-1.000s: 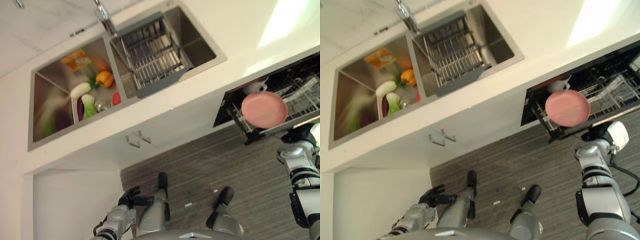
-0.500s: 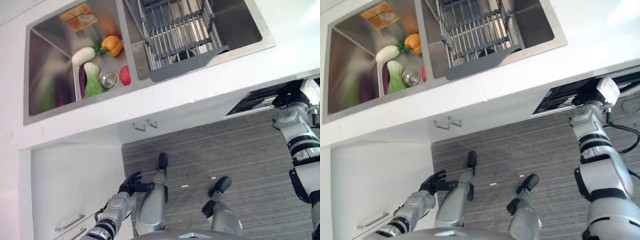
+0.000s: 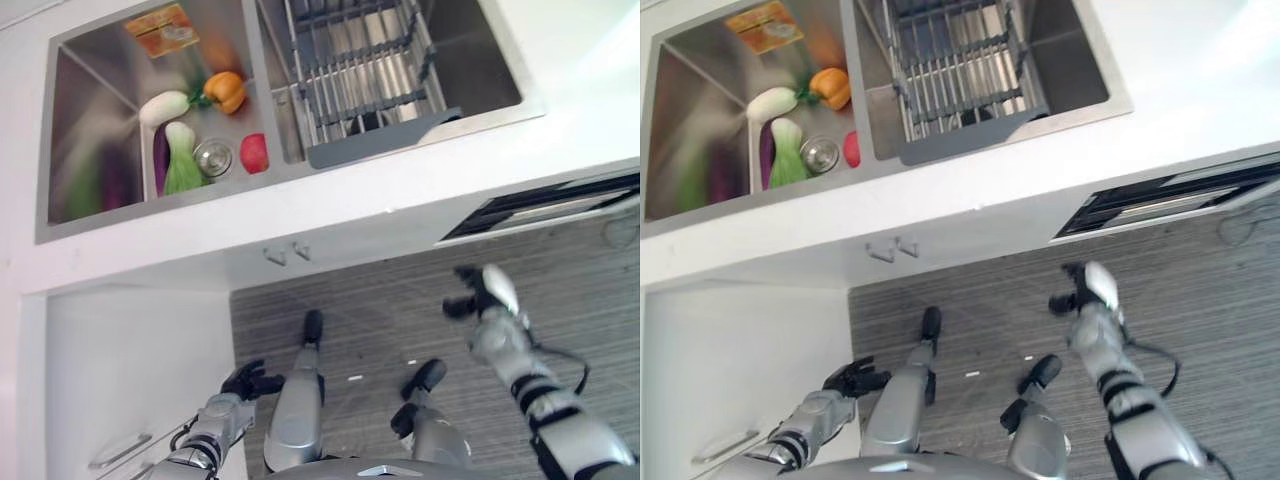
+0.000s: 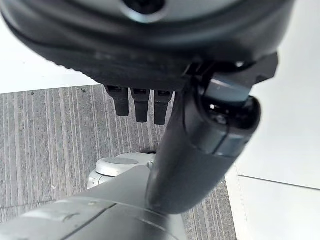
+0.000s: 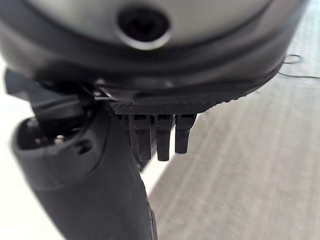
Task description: Place the dishes in the dishwasher.
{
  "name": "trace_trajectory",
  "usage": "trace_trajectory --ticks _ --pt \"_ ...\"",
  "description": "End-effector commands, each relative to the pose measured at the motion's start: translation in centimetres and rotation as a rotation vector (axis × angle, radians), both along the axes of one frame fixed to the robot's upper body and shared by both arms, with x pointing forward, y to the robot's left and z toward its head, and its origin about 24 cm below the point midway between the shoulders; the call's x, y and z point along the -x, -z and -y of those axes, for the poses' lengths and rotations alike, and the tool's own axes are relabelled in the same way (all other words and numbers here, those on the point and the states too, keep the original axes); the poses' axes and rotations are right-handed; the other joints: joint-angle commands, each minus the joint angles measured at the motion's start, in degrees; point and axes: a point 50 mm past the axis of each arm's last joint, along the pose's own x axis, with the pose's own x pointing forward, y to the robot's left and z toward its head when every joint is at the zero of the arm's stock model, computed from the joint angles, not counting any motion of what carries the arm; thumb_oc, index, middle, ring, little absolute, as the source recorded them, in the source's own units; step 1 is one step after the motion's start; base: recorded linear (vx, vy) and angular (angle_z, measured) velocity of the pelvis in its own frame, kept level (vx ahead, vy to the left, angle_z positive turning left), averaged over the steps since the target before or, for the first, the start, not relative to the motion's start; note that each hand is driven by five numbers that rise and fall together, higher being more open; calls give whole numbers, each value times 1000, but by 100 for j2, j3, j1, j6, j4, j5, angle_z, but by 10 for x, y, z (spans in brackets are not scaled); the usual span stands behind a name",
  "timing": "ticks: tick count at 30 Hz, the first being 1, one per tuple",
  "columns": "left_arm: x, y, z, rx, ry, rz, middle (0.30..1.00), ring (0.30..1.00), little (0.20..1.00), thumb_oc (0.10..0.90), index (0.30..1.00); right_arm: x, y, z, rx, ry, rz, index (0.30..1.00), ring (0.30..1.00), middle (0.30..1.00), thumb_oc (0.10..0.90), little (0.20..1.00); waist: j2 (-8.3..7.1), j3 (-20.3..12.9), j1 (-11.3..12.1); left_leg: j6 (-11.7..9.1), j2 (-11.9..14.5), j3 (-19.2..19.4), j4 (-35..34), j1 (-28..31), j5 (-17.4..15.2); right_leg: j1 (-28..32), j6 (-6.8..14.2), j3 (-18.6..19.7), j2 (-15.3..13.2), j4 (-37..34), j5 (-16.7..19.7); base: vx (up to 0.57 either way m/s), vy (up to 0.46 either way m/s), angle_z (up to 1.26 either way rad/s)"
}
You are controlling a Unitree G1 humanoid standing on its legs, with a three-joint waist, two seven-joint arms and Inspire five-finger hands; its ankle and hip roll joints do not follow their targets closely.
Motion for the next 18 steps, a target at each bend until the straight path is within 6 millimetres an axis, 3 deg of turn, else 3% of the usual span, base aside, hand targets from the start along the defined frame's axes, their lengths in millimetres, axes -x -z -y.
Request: trace_trajectory --ticks 1,3,4,7,9,10,14,16,18 --pt "77 25 2 36 34 -262 900 900 900 800 900 57 24 34 42 131 -151 900 900 900 800 900 -376 -664 -227 -234 247 331 159 87 -596 -34 246 253 -322 420 -920 82 -32 -21" --pt "93 27 0 49 32 -295 900 900 900 800 900 97 48 29 26 82 -344 900 900 900 800 900 -539 -856 -343 -182 297 564 209 488 -755 203 256 405 -261 400 -969 117 3 -36" --pt "93 27 -1 48 31 -296 900 900 900 800 900 97 48 29 25 81 -345 900 900 900 800 900 -544 -850 -335 -182 296 576 205 507 -758 212 258 415 -262 398 -969 109 36 -62" --pt "111 29 -4 57 -11 -339 900 900 900 800 900 124 63 24 7 38 -498 900 900 900 800 900 -643 -1064 -365 -43 269 798 372 980 -1050 421 287 632 -281 549 -1074 125 96 -65" --pt "111 28 -6 53 -32 -333 900 900 900 800 900 130 65 23 -2 32 -527 900 900 900 800 900 -657 -1102 -353 1 238 793 590 1049 -1195 497 281 690 -313 693 -1137 66 133 -40" --pt "106 27 -8 48 -55 -303 900 900 900 800 900 135 69 18 -28 30 -548 900 900 900 800 900 -703 -1131 -330 164 95 743 887 1136 -1356 576 250 675 -457 977 -1163 47 215 -18" --pt "99 27 -2 33 -22 -279 900 900 900 800 900 134 74 7 -139 111 -544 900 900 900 800 900 -580 -1131 -394 545 -176 768 1038 1512 -1750 114 524 1063 -846 2735 -1046 37 298 1" --pt "94 28 6 22 39 -273 900 900 900 800 900 125 73 3 -217 195 -488 900 900 900 800 900 -416 -1058 -497 778 -304 665 1135 1633 -1814 -389 639 1658 -818 3797 -649 64 299 -9" --pt "90 28 10 29 48 -259 900 900 900 800 900 122 74 -2 -270 238 -463 900 900 900 800 900 -292 -1042 -511 897 -398 536 1134 1755 -1876 -758 673 2103 -631 4334 -548 110 156 1"
